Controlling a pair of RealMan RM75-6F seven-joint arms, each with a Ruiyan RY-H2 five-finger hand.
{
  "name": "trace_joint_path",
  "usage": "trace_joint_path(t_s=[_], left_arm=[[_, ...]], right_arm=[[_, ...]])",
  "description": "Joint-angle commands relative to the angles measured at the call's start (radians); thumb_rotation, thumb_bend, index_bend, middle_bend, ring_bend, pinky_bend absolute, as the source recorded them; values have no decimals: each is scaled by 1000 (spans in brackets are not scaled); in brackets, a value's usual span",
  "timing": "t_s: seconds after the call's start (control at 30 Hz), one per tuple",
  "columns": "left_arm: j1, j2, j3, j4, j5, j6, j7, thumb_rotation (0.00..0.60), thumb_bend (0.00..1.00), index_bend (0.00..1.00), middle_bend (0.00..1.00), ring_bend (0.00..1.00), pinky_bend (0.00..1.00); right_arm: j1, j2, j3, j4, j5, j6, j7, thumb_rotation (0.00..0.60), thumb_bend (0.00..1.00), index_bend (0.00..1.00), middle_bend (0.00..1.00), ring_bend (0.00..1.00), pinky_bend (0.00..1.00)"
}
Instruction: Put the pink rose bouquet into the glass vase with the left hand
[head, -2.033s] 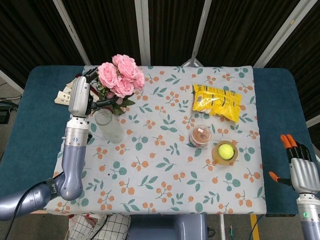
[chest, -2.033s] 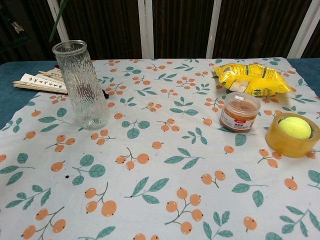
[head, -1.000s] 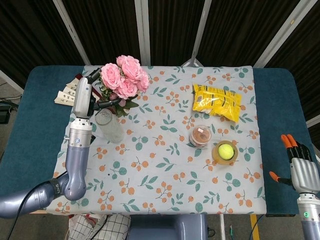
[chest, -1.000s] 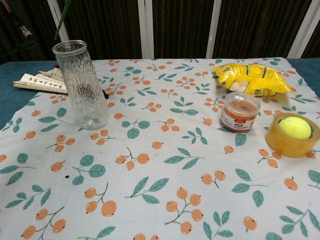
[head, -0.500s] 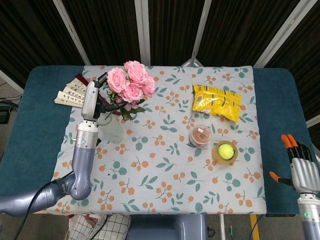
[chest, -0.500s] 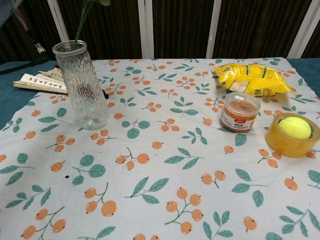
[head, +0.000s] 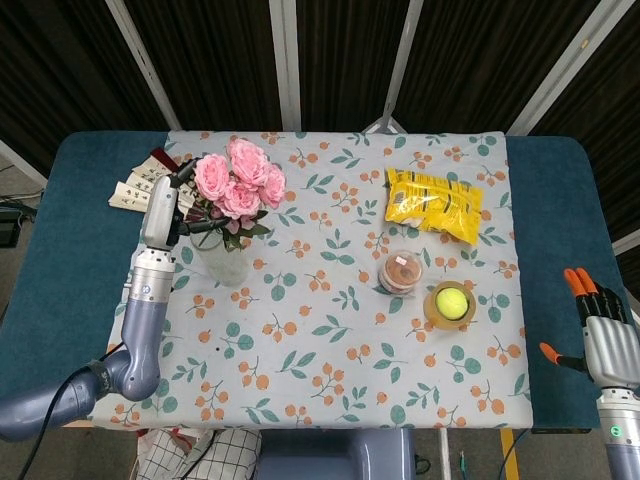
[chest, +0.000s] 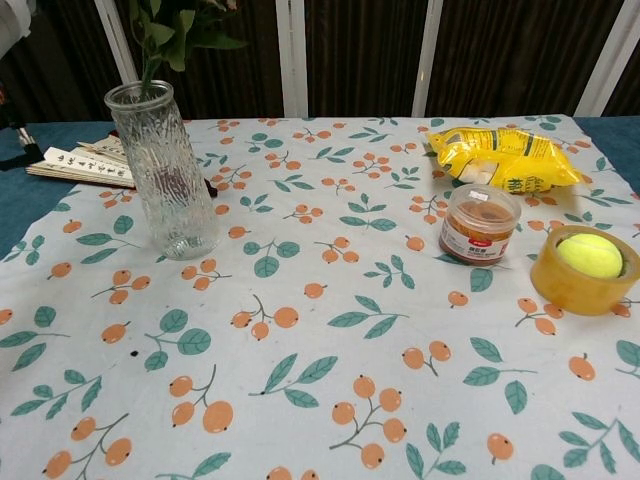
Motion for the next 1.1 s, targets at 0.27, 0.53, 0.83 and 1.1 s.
trace_joint_path(t_s=[0.27, 0.53, 0.83, 1.1], left_arm=[[45, 70, 81, 9, 56, -62, -61, 600, 218, 301, 243, 177, 332], [84, 151, 148, -31, 103, -71, 3, 600, 173, 258, 208, 150, 330], [181, 273, 221, -79, 164, 0, 59, 600, 173, 236, 191, 149, 328], [279, 444, 266, -253, 22, -14, 264, 600, 202, 227, 181, 116, 277]], right_arm=[[1, -6, 0, -3, -3, 6, -13, 600, 155, 56, 0, 0, 11], [-1, -7, -1, -9, -8, 12, -17, 600, 155, 56, 0, 0, 11], [0, -9, -2, -14, -13, 16, -25, 600, 155, 56, 0, 0, 11], [0, -12, -4, -20, -15, 18, -38, 600, 155, 56, 0, 0, 11]])
